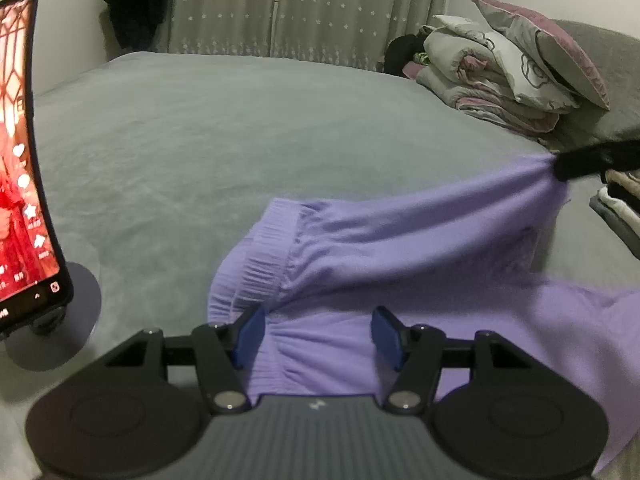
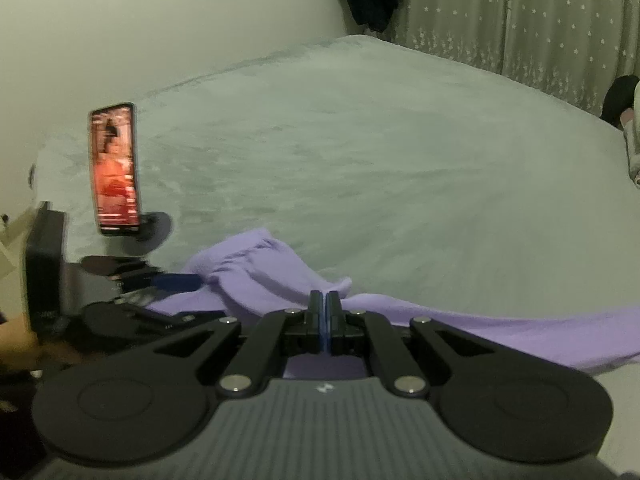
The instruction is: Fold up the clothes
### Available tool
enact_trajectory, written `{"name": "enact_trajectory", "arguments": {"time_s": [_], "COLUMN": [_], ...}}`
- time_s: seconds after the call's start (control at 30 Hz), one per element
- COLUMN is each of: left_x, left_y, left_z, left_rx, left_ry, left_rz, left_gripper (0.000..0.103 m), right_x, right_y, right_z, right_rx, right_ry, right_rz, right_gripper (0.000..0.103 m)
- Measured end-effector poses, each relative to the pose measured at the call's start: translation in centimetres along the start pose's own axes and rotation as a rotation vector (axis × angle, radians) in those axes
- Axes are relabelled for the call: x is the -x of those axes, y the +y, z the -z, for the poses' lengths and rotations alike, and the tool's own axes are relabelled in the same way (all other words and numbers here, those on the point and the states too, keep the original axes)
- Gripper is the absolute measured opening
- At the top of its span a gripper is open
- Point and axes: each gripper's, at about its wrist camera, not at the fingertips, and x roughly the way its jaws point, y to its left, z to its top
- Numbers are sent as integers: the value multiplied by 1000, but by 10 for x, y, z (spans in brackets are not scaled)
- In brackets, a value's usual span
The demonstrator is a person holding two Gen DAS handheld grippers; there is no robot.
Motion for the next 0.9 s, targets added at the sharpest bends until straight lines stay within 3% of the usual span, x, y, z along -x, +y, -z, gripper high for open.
{"name": "enact_trajectory", "arguments": {"time_s": [0.3, 0.63, 0.83, 0.9], "left_x": [3, 6, 9, 13], "left_y": [0, -11, -13, -15], "left_z": [1, 6, 4, 6], "left_rx": [26, -39, -41, -35], "left_ry": [-2, -21, -30, -37], "left_rz": [-6, -54, -61, -69], "left_gripper": [60, 60, 60, 61], "right_x": [12, -36, -43, -41], "right_y": [24, 27, 23, 26], "right_z": [39, 92, 97, 96], "right_rx": [-41, -121, -159, -132], "right_ry": [52, 197, 197, 184], "right_rz": [-43, -55, -68, -64], "right_gripper": [3, 3, 4, 12]}}
